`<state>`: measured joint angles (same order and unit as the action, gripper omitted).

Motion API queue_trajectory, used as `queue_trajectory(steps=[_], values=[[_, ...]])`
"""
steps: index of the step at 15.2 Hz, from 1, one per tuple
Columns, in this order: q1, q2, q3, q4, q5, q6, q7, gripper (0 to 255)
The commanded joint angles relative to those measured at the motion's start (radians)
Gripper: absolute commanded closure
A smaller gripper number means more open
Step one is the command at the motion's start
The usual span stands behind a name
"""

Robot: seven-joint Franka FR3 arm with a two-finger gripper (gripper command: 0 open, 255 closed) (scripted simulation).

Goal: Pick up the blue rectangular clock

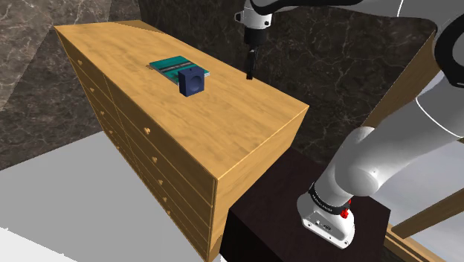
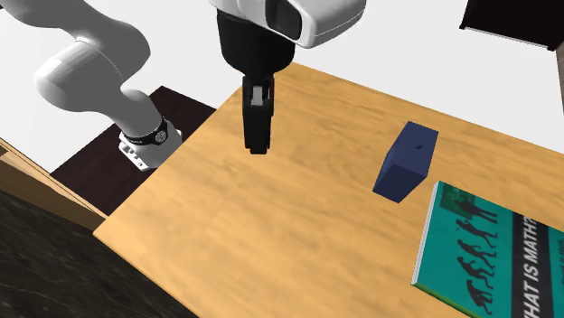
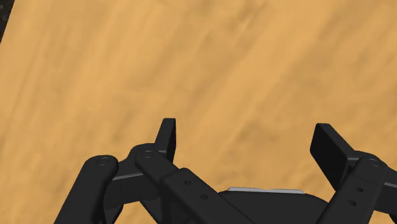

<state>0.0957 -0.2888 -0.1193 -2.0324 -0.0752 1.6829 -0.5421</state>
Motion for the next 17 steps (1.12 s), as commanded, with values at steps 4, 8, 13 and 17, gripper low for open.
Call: queue_trajectory(steps=[4, 8, 13, 17], values=[[0.030, 0.180, -0.014, 0.157, 0.022, 0.037, -0.201, 0], [0.047, 0.323, -0.006, 0.307, 0.047, 0.041, -0.345, 0], [0.061, 0.498, 0.024, 0.515, 0.072, 0.020, -0.509, 0], [0.073, 0.640, 0.058, 0.703, 0.082, -0.017, -0.626, 0]])
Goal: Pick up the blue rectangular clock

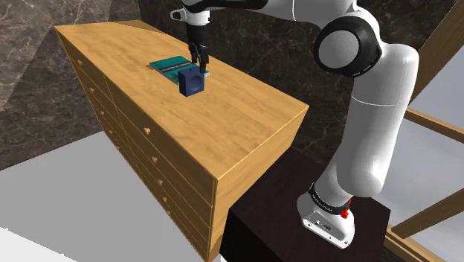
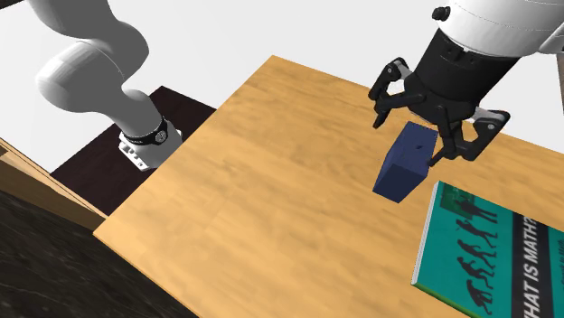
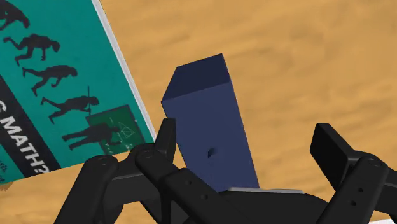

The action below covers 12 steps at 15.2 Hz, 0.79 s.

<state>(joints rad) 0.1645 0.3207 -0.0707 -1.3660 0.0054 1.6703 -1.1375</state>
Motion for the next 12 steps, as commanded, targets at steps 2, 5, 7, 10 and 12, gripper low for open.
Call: queue_trajectory(steps=[2, 5, 7, 10, 12], values=[[0.012, 0.101, 0.028, 0.137, 0.003, -0.029, -0.083, 0], [0.013, 0.093, 0.028, 0.084, 0.002, 0.016, -0.083, 0], [0.013, 0.090, 0.028, 0.053, 0.002, 0.044, -0.083, 0], [0.013, 0.088, 0.028, 0.015, 0.002, 0.080, -0.083, 0], [0.013, 0.088, 0.028, 0.015, 0.002, 0.080, -0.083, 0]])
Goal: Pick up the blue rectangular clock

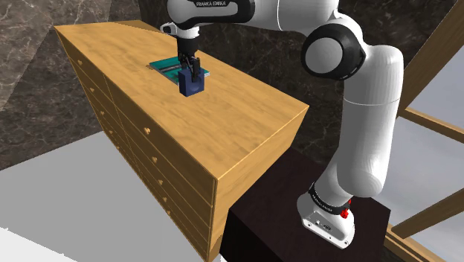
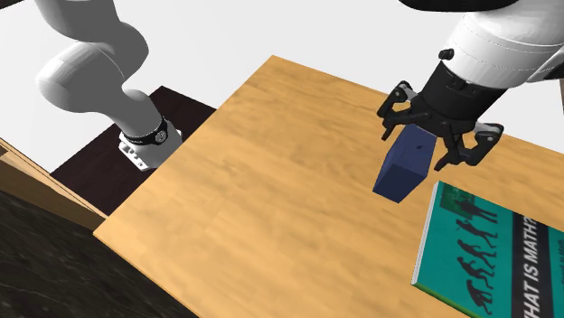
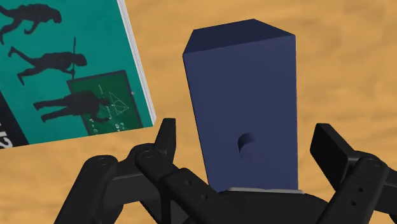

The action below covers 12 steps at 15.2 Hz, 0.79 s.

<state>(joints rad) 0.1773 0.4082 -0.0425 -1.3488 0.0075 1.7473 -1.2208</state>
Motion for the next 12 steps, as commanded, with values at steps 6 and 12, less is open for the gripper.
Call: queue_trajectory(steps=[6, 12], values=[[0.000, 0.000, 0.000, -0.003, 0.000, 0.003, 0.001, 255], [0.000, 0.002, 0.000, 0.027, 0.000, -0.025, 0.000, 255]])
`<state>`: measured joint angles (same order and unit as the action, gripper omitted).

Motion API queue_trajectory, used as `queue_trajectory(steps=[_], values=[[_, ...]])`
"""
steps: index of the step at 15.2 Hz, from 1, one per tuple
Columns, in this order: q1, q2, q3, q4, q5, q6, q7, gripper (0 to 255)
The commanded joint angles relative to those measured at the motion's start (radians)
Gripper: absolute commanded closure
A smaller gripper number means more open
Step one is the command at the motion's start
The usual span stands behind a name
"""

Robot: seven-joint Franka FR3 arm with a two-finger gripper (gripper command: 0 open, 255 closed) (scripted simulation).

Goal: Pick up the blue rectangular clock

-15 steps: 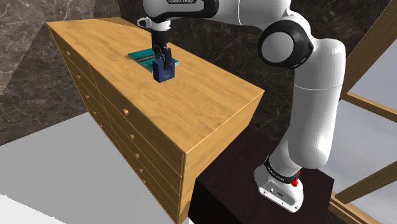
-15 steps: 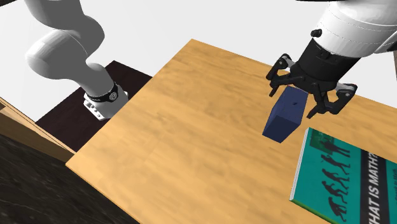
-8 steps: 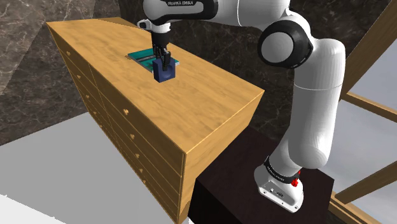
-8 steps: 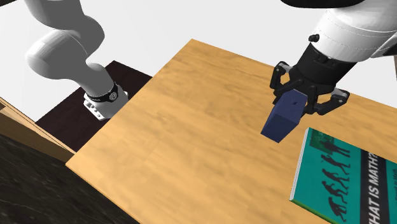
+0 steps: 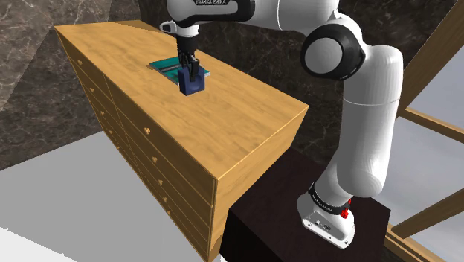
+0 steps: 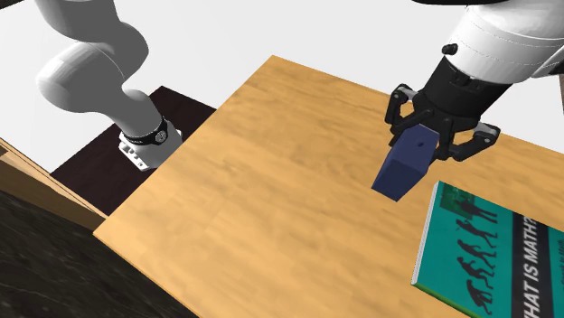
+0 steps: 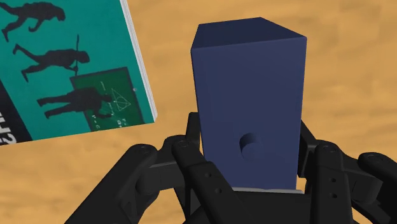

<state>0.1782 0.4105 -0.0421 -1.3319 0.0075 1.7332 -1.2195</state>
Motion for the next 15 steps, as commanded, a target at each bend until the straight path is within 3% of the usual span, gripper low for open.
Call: queue_trajectory(steps=[1, 15], values=[[-0.001, 0.001, 0.000, 0.026, 0.000, -0.025, -0.001, 255], [-0.004, 0.048, -0.001, 0.264, 0.002, -0.216, -0.002, 255]])
